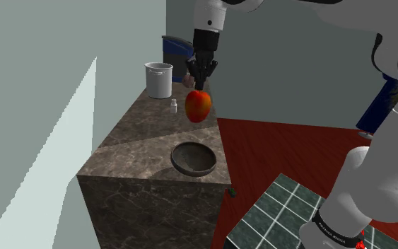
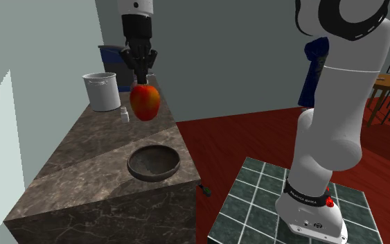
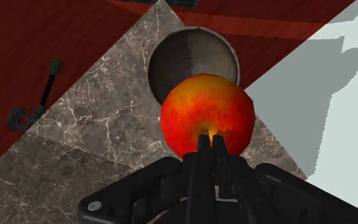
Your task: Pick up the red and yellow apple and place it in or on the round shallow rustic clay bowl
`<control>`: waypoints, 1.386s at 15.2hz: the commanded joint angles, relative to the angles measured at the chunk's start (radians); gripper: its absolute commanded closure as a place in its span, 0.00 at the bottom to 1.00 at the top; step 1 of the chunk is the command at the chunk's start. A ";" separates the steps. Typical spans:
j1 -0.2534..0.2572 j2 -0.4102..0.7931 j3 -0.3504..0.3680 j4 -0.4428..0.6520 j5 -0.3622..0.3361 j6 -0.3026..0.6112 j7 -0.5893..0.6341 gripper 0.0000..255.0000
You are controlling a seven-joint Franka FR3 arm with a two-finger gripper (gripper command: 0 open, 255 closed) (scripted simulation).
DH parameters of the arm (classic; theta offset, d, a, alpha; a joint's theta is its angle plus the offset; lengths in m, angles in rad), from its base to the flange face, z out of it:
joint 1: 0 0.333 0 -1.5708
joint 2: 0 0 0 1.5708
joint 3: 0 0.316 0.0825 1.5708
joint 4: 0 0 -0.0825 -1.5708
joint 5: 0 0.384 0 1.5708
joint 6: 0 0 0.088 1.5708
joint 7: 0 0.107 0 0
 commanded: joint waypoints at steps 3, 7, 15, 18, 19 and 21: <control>0.005 -0.012 0.005 -0.056 0.002 0.044 0.009 1.00; 0.005 -0.024 0.005 -0.124 0.003 0.101 0.005 1.00; 0.005 -0.037 0.006 -0.247 0.006 0.210 -0.003 1.00; 0.006 -0.038 0.006 -0.288 0.007 0.251 -0.005 1.00; 0.006 -0.037 0.006 -0.301 0.007 0.264 -0.006 1.00; 0.006 -0.036 0.007 -0.327 0.008 0.291 -0.007 1.00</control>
